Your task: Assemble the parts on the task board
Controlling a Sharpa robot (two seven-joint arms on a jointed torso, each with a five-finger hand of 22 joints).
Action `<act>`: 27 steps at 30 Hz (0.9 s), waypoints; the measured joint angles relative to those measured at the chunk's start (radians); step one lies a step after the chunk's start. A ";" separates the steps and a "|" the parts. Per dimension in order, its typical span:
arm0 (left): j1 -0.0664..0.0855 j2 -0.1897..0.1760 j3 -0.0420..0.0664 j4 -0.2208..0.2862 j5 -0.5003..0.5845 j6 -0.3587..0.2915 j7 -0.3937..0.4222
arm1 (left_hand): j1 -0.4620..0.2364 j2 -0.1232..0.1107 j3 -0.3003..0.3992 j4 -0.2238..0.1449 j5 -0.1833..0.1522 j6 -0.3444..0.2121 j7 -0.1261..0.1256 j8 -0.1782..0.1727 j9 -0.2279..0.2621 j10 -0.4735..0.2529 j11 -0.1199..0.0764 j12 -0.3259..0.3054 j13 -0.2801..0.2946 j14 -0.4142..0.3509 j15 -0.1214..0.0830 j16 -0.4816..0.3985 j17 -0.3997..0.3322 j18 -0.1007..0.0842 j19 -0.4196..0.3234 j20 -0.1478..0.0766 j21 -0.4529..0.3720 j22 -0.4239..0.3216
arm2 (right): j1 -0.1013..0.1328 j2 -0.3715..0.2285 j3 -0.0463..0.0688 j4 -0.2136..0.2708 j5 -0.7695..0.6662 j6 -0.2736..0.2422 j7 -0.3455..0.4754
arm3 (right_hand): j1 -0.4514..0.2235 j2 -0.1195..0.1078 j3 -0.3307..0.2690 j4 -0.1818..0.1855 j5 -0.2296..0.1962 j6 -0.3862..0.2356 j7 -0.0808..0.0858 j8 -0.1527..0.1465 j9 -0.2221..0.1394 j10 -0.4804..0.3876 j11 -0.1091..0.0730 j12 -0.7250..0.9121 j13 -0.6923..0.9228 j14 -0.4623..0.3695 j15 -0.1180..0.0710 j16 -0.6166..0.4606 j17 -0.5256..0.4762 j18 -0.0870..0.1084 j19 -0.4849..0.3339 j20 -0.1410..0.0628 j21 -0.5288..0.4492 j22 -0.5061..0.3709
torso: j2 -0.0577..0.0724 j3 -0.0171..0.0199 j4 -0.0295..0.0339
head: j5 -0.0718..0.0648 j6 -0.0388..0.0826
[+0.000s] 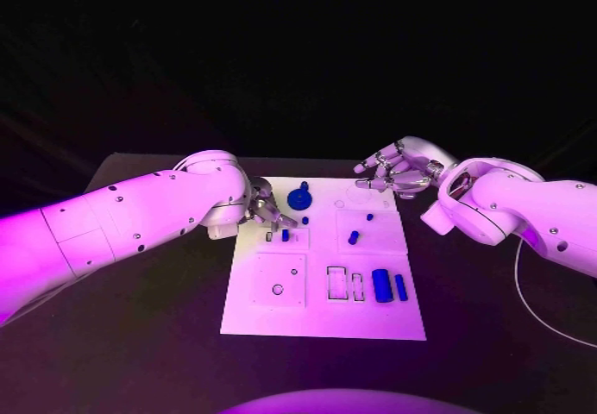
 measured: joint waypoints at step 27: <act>0.087 0.087 0.017 -0.271 -0.007 0.066 0.000 | 0.103 0.066 -0.129 0.001 0.000 -0.078 0.058 -0.147 -0.111 -0.061 0.046 -0.055 -0.063 -0.002 0.034 0.000 0.000 0.000 -0.002 0.027 -0.039 0.001 | -0.002 0.012 -0.002 -0.011 0.004 -0.002 0.002 | -0.002 0.002 0.000 0.000 0.000 -0.001 -0.001 0.000 0.000 0.000 0.000 0.000 -0.001 0.000 0.000 0.000 -0.001 0.000 0.000 0.000 0.000 -0.002 | 0.005 -0.0018 -0.0023 | 0.008 0.006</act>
